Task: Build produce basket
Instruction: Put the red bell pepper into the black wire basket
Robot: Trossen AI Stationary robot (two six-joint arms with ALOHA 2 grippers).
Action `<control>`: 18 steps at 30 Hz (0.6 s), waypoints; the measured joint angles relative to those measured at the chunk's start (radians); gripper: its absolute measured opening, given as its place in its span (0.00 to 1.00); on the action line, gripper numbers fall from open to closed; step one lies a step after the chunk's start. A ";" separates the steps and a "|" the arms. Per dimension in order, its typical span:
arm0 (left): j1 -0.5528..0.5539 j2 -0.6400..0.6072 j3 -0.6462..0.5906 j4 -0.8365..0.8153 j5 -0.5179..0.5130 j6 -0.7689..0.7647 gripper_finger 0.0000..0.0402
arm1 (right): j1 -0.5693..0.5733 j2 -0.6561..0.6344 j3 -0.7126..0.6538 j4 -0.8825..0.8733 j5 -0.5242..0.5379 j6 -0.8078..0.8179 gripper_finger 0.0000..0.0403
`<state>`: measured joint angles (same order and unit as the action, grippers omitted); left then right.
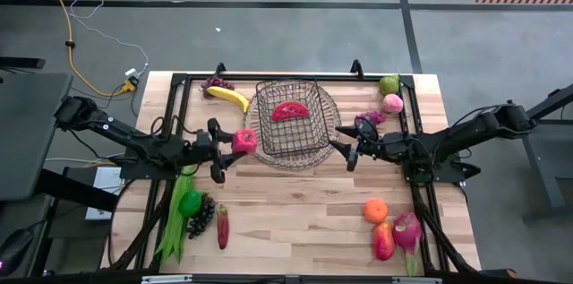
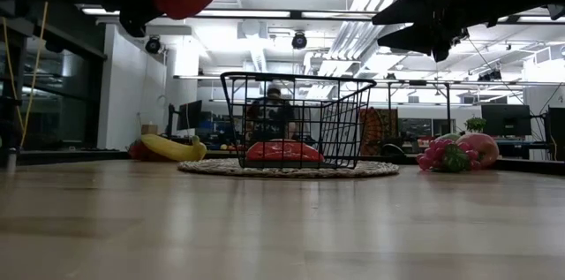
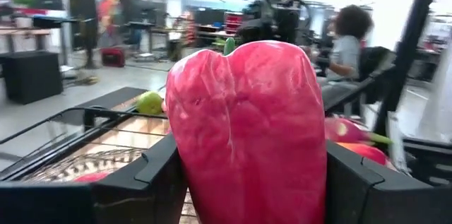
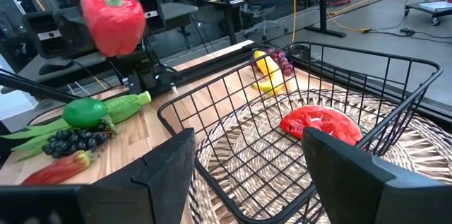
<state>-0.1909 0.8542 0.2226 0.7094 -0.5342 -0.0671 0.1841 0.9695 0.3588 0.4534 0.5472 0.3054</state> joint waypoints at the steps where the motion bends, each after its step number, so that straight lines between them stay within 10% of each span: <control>1: 0.000 0.005 0.015 -0.024 -0.033 -0.011 0.56 | 0.000 0.000 0.000 0.000 0.000 0.000 0.63; 11: 0.141 0.177 0.467 -0.652 -0.118 -0.018 0.56 | 0.000 0.000 0.000 -0.001 -0.001 0.000 0.63; 18: 0.364 0.424 0.801 -1.026 0.098 -0.008 0.56 | 0.000 0.000 0.000 -0.009 -0.001 0.007 0.63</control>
<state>0.1728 1.2787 1.0236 -0.3162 -0.4357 -0.0752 0.1841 0.9695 0.3588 0.4446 0.5465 0.3126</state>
